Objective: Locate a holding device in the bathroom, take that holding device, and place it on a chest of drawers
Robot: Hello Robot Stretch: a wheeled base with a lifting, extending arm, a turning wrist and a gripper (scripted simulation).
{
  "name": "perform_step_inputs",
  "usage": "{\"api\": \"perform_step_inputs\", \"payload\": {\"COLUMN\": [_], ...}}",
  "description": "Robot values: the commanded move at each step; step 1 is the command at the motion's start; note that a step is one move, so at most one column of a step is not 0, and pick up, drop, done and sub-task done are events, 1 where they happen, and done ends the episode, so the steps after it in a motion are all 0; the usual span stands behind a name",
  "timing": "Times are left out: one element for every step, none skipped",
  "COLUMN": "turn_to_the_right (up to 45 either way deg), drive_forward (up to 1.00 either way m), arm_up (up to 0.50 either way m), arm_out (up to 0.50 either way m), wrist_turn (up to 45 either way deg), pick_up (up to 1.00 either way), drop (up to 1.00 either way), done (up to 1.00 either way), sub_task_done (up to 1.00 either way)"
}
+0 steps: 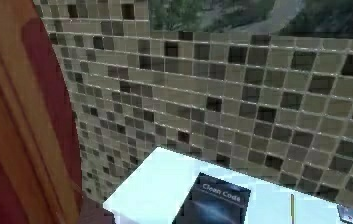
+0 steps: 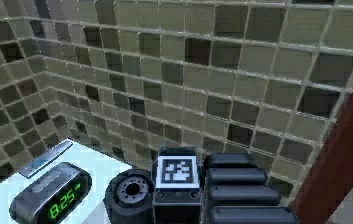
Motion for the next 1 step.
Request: {"api": "perform_step_inputs", "payload": {"turn_to_the_right": [-45.0], "drive_forward": [0.00], "arm_up": [0.00], "arm_out": [0.00], "wrist_turn": [0.0], "pick_up": [0.00], "drop": [0.00], "done": [0.00], "sub_task_done": [0.00]}}
